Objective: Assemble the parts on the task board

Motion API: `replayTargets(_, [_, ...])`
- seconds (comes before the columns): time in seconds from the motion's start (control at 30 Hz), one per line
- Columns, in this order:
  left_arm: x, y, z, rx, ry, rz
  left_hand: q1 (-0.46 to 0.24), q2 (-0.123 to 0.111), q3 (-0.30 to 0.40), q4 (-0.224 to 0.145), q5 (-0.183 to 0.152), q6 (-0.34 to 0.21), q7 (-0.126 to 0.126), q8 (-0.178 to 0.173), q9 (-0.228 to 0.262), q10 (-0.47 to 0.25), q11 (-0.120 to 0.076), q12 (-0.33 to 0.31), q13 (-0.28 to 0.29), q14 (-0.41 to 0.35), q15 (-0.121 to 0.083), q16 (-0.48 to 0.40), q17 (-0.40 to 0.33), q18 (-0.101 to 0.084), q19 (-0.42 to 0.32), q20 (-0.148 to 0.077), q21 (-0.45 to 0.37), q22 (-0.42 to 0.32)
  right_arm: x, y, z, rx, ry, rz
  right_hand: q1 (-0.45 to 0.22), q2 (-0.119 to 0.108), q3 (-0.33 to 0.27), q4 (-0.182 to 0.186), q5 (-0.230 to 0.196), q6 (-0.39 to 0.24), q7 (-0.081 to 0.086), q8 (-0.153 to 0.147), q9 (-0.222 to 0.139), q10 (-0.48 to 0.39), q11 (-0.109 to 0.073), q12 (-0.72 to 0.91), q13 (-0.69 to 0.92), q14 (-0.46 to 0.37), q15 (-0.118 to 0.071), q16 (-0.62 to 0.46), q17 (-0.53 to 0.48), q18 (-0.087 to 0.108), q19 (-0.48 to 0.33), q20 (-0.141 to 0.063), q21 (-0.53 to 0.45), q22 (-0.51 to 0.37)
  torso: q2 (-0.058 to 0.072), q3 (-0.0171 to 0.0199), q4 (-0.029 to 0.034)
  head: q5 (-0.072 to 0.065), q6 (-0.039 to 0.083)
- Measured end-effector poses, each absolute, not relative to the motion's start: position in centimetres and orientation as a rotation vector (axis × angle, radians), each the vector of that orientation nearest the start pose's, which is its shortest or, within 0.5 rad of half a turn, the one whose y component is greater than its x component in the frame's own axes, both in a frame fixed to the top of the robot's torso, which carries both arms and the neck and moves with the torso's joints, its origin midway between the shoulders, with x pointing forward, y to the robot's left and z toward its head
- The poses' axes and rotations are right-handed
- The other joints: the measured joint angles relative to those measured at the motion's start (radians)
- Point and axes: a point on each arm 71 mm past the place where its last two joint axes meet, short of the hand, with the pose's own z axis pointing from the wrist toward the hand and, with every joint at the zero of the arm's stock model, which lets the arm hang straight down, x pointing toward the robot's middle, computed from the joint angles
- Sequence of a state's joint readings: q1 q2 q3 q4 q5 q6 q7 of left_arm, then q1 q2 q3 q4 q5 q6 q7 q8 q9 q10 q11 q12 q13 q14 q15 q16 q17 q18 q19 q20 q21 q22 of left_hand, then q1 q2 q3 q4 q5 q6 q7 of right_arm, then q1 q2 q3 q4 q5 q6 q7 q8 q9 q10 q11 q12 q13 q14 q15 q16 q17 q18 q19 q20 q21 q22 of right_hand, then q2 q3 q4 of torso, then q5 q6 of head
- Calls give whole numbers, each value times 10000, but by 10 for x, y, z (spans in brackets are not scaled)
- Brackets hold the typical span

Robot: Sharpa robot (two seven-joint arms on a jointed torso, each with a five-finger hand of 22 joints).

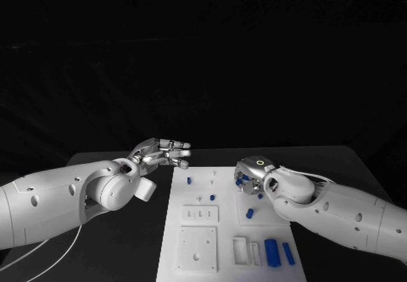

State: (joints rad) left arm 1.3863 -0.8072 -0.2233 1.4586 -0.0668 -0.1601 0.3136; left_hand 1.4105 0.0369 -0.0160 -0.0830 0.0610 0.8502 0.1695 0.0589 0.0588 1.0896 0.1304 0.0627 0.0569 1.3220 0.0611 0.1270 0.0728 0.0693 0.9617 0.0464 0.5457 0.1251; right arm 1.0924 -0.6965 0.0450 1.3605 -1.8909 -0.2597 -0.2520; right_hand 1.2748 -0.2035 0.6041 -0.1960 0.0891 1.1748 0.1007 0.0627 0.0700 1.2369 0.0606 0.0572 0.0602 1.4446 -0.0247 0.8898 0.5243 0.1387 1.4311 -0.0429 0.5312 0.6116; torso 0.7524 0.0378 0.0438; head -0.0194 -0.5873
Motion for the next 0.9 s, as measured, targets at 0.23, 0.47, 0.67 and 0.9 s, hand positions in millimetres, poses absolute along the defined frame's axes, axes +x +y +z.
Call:
replayTargets(0.23, [507,205,-161,-9159,16418,-15185,0,0,0,0,0,-37,37,0,0,0,0,0,0,0,0,0,0,0,0,0,0,-13,505,-174,-217,-3920,15979,3348,-89,204,284,239,-221,150,-41,-5,14,198,-84,-1,-1,1,-1,0,-22,-14,126,-51,65,301,42,4,35,-44,14])
replayTargets(0.47, [507,206,-161,-9190,16450,-15137,40,40,27,-27,0,-72,1,0,0,0,0,0,0,-35,35,0,1,0,0,0,0,-14,505,-173,-216,-3855,15827,3426,-1,421,596,129,-347,743,-169,-10,197,814,-201,-49,-2,-53,-208,141,-8,-160,118,-243,217,590,72,3,58,-48,16])
replayTargets(0.67, [508,207,-162,-9225,16453,-15078,79,1,27,-27,0,-72,1,0,1,0,0,0,0,-35,35,0,1,0,-1,0,0,-28,503,-169,-215,-3769,15608,3566,21,433,809,13,-389,913,-237,1,460,967,-108,2,-2,-63,-290,102,-36,-260,53,-344,295,865,90,1,62,-90,43])
replayTargets(0.9, [509,210,-162,-9258,16435,-14998,79,1,27,-27,0,-108,37,0,1,-36,36,0,-1,-35,34,0,1,1,-1,0,0,-28,499,-163,-209,-3554,15183,3731,22,432,835,-14,-398,957,-281,1,553,969,-107,2,-1,-40,-312,64,-30,-321,18,-378,301,1148,106,-19,100,-190,88])
